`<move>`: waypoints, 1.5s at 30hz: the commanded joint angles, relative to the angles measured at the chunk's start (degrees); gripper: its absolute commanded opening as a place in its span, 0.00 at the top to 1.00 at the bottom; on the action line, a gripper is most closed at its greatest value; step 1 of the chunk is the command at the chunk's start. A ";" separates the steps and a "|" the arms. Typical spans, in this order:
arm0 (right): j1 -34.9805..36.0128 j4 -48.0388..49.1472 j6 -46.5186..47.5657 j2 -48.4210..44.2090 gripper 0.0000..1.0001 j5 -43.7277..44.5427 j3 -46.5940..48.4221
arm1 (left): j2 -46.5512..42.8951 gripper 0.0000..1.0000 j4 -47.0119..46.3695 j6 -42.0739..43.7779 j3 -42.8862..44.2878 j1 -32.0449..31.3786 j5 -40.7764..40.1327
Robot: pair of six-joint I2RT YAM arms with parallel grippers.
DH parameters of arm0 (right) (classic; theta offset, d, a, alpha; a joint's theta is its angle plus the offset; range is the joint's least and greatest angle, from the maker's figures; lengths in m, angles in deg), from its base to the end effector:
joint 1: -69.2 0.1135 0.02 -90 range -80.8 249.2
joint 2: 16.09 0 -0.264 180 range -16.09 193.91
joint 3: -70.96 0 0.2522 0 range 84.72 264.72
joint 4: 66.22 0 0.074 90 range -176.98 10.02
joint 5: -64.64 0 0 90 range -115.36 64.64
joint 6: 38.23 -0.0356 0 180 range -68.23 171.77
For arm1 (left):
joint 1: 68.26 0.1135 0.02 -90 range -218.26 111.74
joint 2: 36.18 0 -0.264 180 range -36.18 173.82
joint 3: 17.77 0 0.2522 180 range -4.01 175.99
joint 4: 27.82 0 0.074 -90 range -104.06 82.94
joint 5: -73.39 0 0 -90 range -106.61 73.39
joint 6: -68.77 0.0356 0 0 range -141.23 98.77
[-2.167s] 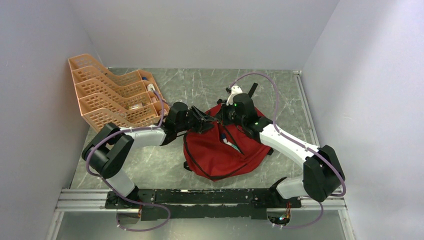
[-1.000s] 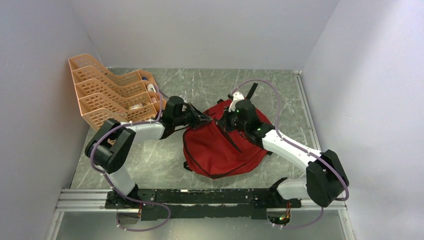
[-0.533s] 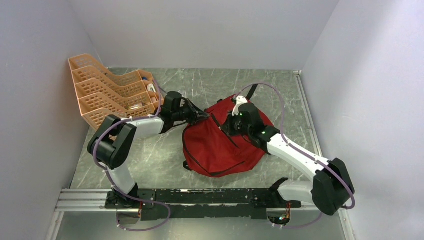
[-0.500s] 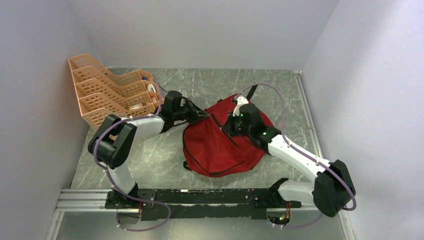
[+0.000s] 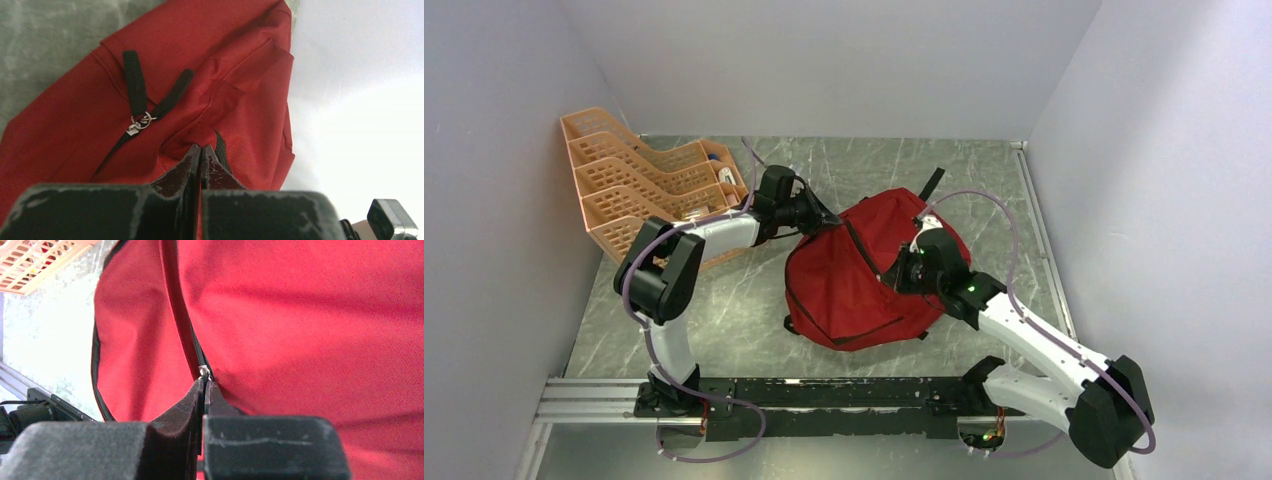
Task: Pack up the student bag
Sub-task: Unzip the student bag at the center of the board, then reset both arms
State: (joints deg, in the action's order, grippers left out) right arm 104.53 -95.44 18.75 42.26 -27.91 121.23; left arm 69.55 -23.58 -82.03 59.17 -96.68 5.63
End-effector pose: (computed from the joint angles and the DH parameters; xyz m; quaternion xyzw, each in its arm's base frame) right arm 0.1772 0.1275 0.2364 -0.0279 0.8955 0.2658 0.3559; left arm 0.3474 -0.2033 0.1879 -0.1521 0.8539 -0.4493 0.2141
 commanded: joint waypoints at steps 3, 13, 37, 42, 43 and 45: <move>0.18 -9.72 -7.01 -5.08 1.00 2.24 -2.53 | 2.58 0.95 0.81 4.02 5.58 4.09 -7.16; 0.19 -16.31 -9.92 -9.03 1.00 5.89 -3.40 | 3.53 0.95 2.26 5.63 7.75 5.04 -7.67; 0.20 -9.53 2.44 -18.31 0.49 20.25 6.37 | -19.47 0.33 13.21 28.11 9.22 5.16 -5.52; 0.22 -7.74 7.42 -19.49 0.28 21.30 6.87 | -31.28 0.19 20.25 34.82 4.86 5.17 -10.98; 0.18 -7.76 7.82 -19.62 0.20 21.82 6.98 | -33.96 0.16 21.68 35.96 3.57 5.14 -12.14; 0.24 -7.49 8.49 -20.27 0.01 22.63 6.80 | -39.42 0.11 24.98 37.91 1.12 5.21 -14.79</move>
State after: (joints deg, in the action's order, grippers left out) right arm 104.57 -104.86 23.25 23.35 -8.54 126.39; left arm 37.92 -7.47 -51.30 64.46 -91.55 -2.48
